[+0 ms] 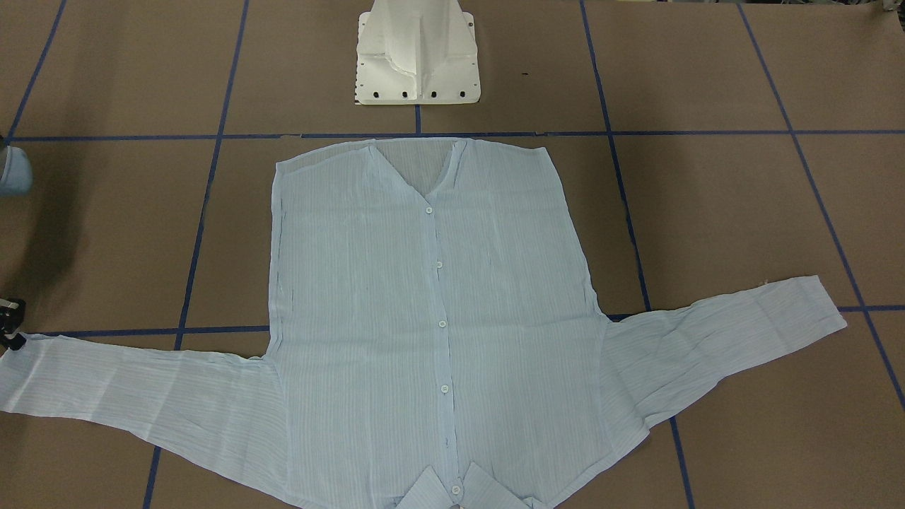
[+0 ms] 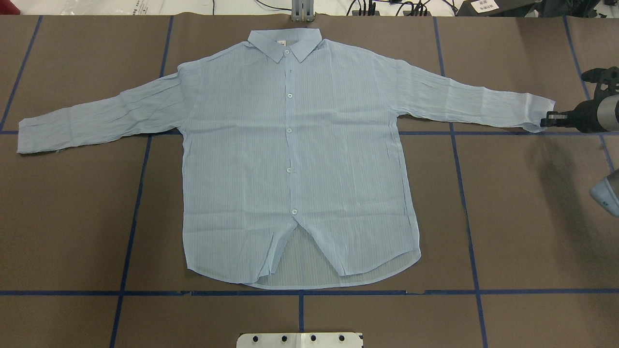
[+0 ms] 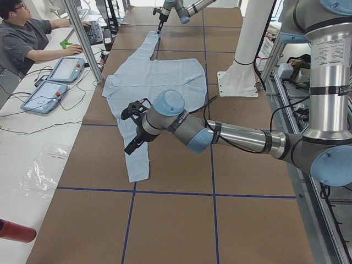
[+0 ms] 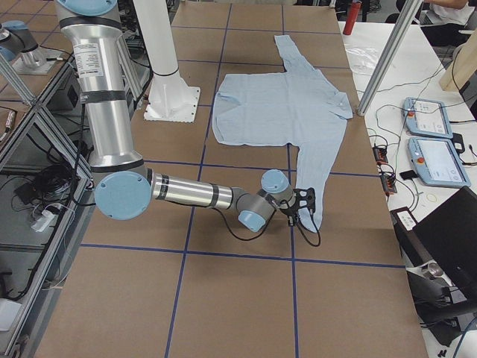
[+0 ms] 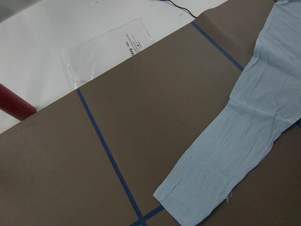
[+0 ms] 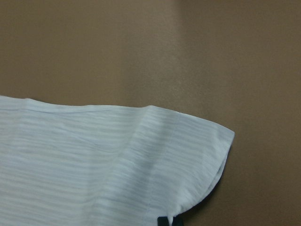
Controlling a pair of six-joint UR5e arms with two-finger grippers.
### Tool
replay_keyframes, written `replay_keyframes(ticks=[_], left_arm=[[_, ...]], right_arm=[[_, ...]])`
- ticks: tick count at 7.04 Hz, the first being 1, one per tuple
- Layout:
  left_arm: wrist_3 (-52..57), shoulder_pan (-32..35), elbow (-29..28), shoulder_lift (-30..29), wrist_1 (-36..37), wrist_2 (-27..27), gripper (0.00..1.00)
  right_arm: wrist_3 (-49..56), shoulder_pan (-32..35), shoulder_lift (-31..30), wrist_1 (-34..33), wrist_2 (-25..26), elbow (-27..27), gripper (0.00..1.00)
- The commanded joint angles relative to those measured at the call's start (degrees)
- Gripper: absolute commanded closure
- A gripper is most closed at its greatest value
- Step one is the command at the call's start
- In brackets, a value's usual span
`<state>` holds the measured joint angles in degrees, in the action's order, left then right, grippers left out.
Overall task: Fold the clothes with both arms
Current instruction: 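Lower the right gripper and grasp the cuff of the nearest sleeve, then carry the sleeve with the right gripper across onto the shirt body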
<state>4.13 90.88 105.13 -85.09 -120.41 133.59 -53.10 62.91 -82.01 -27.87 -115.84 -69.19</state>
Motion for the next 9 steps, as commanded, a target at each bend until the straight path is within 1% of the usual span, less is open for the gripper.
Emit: replay_keyframes(ticks=[1, 2, 3, 4, 5, 7, 8, 9], left_arm=[[0.00, 0.00, -0.02, 0.36, 0.00, 0.00, 0.00], [0.00, 0.00, -0.02, 0.36, 0.00, 0.00, 0.00], [-0.09, 0.00, -0.10, 0.45, 0.00, 0.00, 0.00], [-0.09, 0.00, -0.10, 0.45, 0.00, -0.09, 0.00], [-0.09, 0.00, -0.19, 0.88, 0.00, -0.09, 0.00], [-0.09, 0.09, -0.10, 0.97, 0.00, 0.00, 0.00], [0.00, 0.09, -0.45, 0.97, -0.09, 0.00, 0.00], [0.00, 0.09, -0.54, 0.97, -0.09, 0.00, 0.00]], right_arm=[[-1.47, 0.54, 1.66, -2.26, 0.18, -5.75, 1.00], [-1.48, 0.54, 3.16, -2.45, 2.09, -8.83, 1.00], [-1.57, 0.28, 6.04, -2.54, 6.03, -11.12, 1.00], [-2.96, -1.46, 11.38, -2.54, 6.33, -11.41, 1.00], [-6.37, -5.13, 16.57, -2.54, 7.72, -11.15, 1.00], [-13.32, -16.71, 23.88, -2.71, 22.34, -11.06, 1.00], [-13.43, -21.99, 25.74, -2.63, 27.64, -11.32, 1.00], [-13.26, -26.57, 28.89, -3.15, 32.56, -10.54, 1.00]])
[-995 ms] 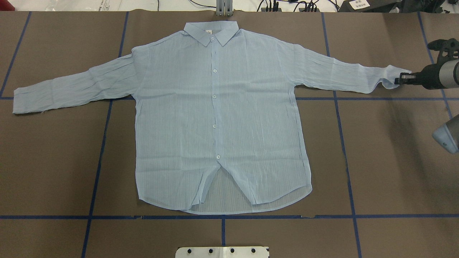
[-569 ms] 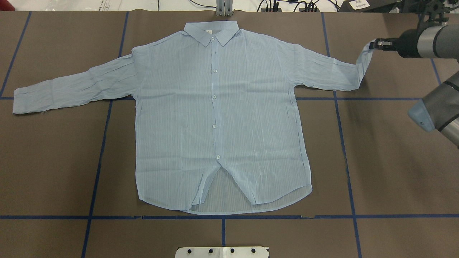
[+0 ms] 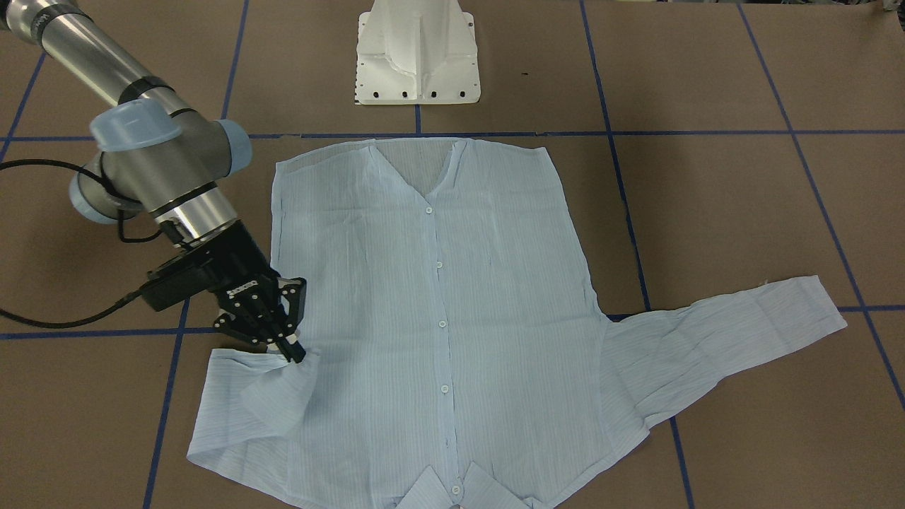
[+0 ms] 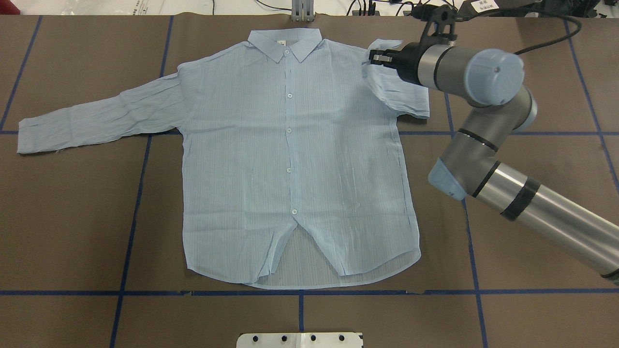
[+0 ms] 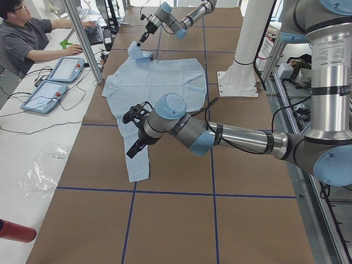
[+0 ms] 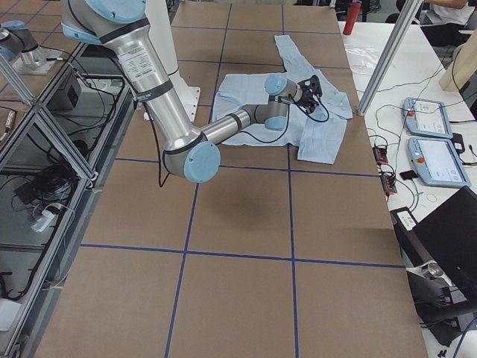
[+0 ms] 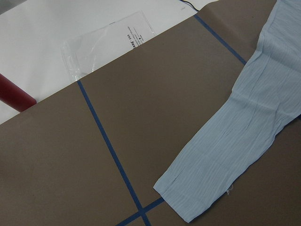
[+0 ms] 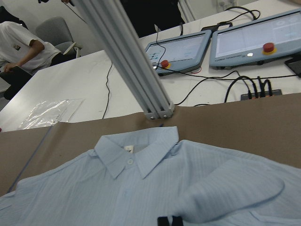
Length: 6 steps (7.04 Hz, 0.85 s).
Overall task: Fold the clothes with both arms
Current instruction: 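Carry the sleeve with the right gripper across onto the shirt body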
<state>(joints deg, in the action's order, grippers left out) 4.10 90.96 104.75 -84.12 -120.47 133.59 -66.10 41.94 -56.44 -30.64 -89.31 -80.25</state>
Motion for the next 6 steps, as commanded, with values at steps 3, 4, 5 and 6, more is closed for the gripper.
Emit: replay_keyframes(ticks=[3, 4, 5, 6], left_arm=[[0.03, 0.10, -0.52, 0.10, -0.03, 0.00, 0.00], [0.03, 0.10, -0.60, 0.10, 0.06, 0.00, 0.00], [-0.06, 0.01, -0.34, 0.88, -0.03, 0.00, 0.00], [-0.06, 0.01, -0.51, 0.89, 0.06, 0.00, 0.00]], right_arm=[[0.26, -15.37, 13.17, -2.23, 16.24, 8.67, 1.00], [0.44, -16.79, 14.85, -2.40, 17.14, 11.06, 1.00], [0.35, -17.24, 16.44, -6.41, 17.32, 11.34, 1.00], [-0.26, -17.24, 18.80, -13.32, 17.50, 11.43, 0.33]])
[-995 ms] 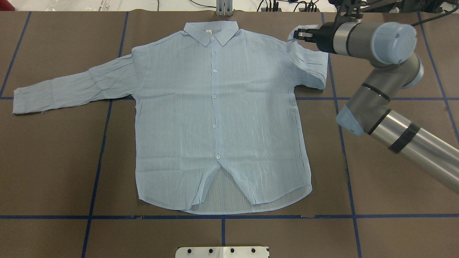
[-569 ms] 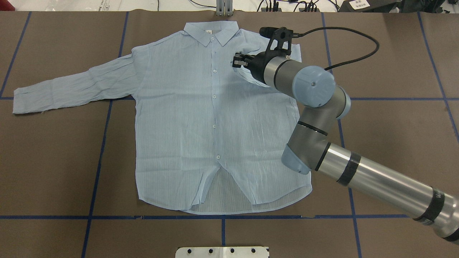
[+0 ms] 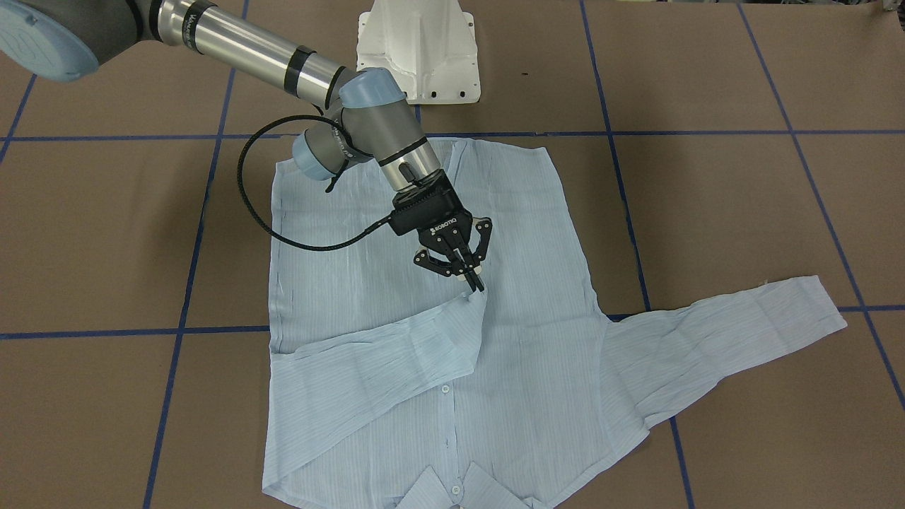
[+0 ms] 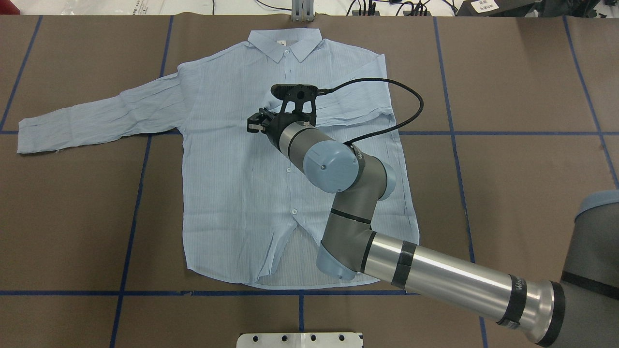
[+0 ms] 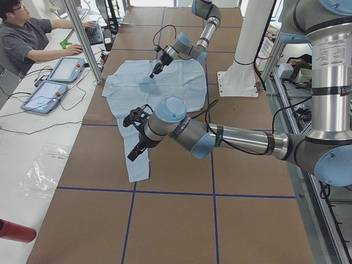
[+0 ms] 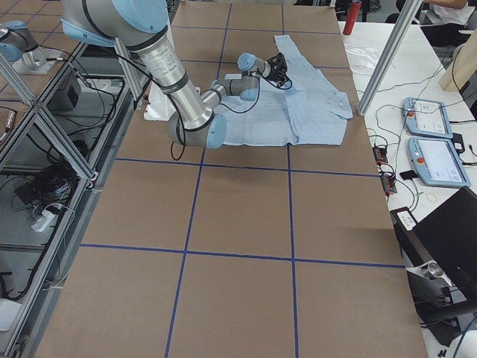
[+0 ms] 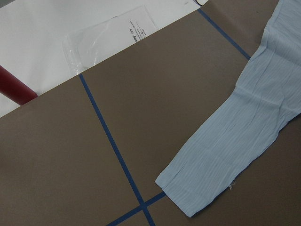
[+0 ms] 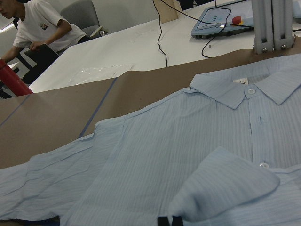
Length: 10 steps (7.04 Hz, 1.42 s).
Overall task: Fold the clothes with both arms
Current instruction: 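Carry the sleeve with the right gripper across onto the shirt body, then release the sleeve and raise the right gripper away from the shirt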
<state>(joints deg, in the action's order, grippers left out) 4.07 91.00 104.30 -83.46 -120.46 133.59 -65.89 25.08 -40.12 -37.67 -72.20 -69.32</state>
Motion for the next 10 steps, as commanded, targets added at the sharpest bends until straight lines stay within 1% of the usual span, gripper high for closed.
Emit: replay_keyframes(ticks=[1, 2, 4, 5, 6, 7, 8, 9, 10], left_arm=[[-0.03, -0.04, -0.15, 0.23, 0.05, 0.00, 0.00], [-0.03, 0.05, -0.23, 0.32, 0.05, 0.00, 0.00], [-0.55, -0.04, -0.23, 0.23, 0.05, 0.00, 0.00], [-0.64, -0.04, -0.76, -0.03, 0.05, 0.00, 0.00], [-2.56, -0.30, 0.11, -0.29, -0.30, 0.09, 0.00], [-4.31, -0.73, -1.62, -0.38, -3.44, 0.00, 0.00], [-7.20, -1.17, -4.34, -0.30, -7.12, 0.00, 0.00], [-12.89, -3.27, -7.15, -0.21, -12.55, -0.26, 0.00], [-23.13, -7.90, -10.57, -0.21, -20.96, -0.87, 0.00]], right_arm=[[-1.68, -0.47, 5.28, -14.80, 0.49, 0.76, 0.00], [-3.09, -0.47, 8.36, -22.63, 0.40, 0.76, 0.00], [-3.45, -0.21, 9.44, -24.46, 0.05, 0.68, 0.00], [-4.85, 1.62, 9.27, -27.25, -1.61, 0.50, 0.00], [-5.03, 5.73, 9.01, -31.11, -9.45, -0.02, 0.00], [-4.69, 10.99, 7.61, -34.37, -17.62, -0.90, 0.00], [-2.86, 17.49, 3.42, -35.79, -27.45, -4.56, 0.00], [3.08, 23.38, -2.10, -35.98, -35.56, -9.64, 0.00], [11.84, 29.09, -7.47, -37.90, -41.73, -14.04, 0.00]])
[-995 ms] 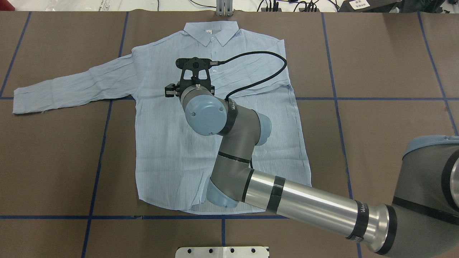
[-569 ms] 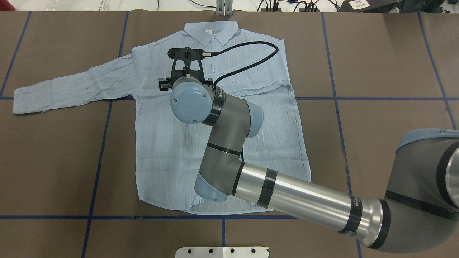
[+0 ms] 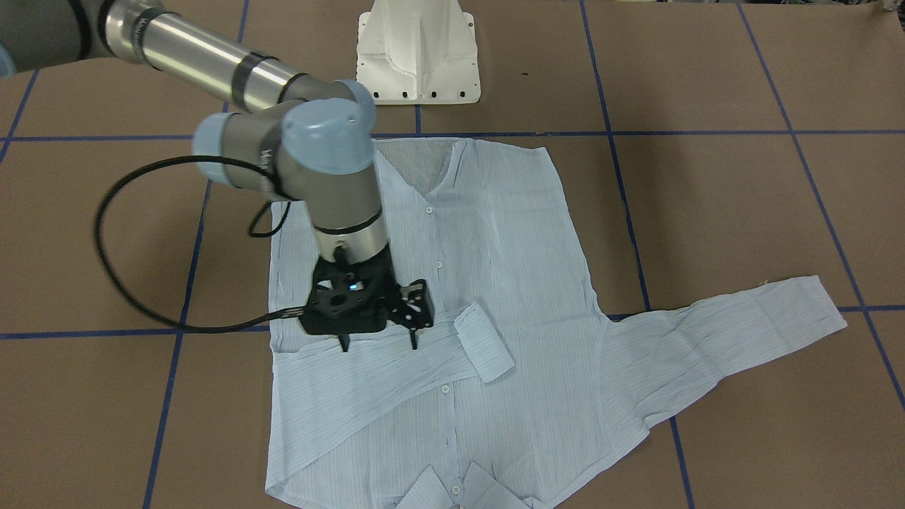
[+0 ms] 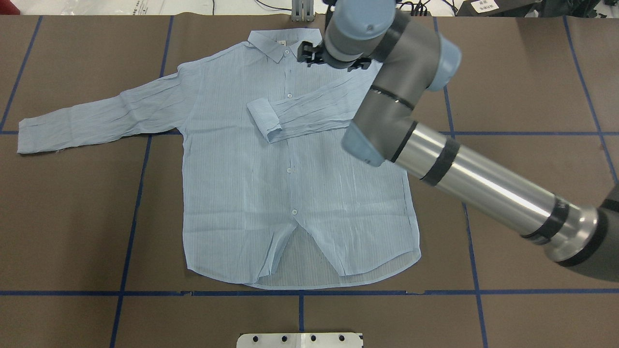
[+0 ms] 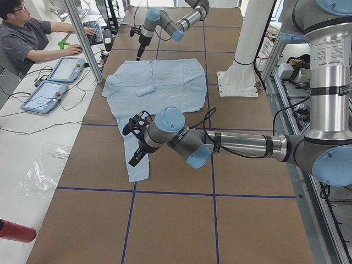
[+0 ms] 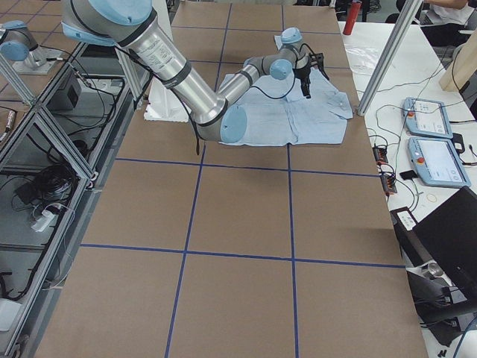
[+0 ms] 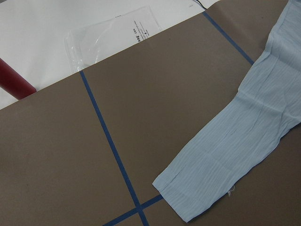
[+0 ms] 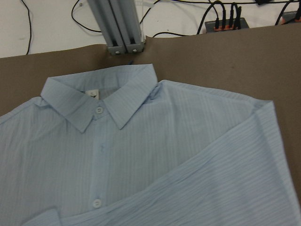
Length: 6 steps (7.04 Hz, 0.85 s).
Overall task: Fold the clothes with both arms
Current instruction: 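Release the sleeve and raise the right gripper away from the shirt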
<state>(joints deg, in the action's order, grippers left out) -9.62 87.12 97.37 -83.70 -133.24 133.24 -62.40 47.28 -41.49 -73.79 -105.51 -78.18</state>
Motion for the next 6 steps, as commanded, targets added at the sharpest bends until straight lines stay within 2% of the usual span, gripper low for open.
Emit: replay_keyframes(ticks=[1, 2, 3, 5, 6], left_arm=[[-19.55, -8.59, -8.73, -0.06, -18.70, -5.66, 0.00], [-26.44, -13.16, -12.26, -0.14, -24.20, -11.37, 0.00], [-30.51, -15.99, -15.34, -0.75, -26.70, -15.69, 0.01], [-39.64, -19.07, -23.68, -3.73, -34.67, -18.35, 0.11], [-42.04, -21.79, -28.07, -5.49, -38.46, -22.20, 0.11]], right_arm=[[16.01, 12.69, -10.33, -2.93, -14.05, -7.58, 0.00], [20.78, 17.01, -14.11, -2.85, -17.85, -9.25, 0.00], [22.57, 20.10, -17.98, -2.25, -20.85, -10.75, 0.00], [25.38, 22.50, -22.92, -1.89, -21.84, -13.83, 0.00], [25.84, 22.68, -23.28, -1.80, -21.76, -13.93, 0.00]])
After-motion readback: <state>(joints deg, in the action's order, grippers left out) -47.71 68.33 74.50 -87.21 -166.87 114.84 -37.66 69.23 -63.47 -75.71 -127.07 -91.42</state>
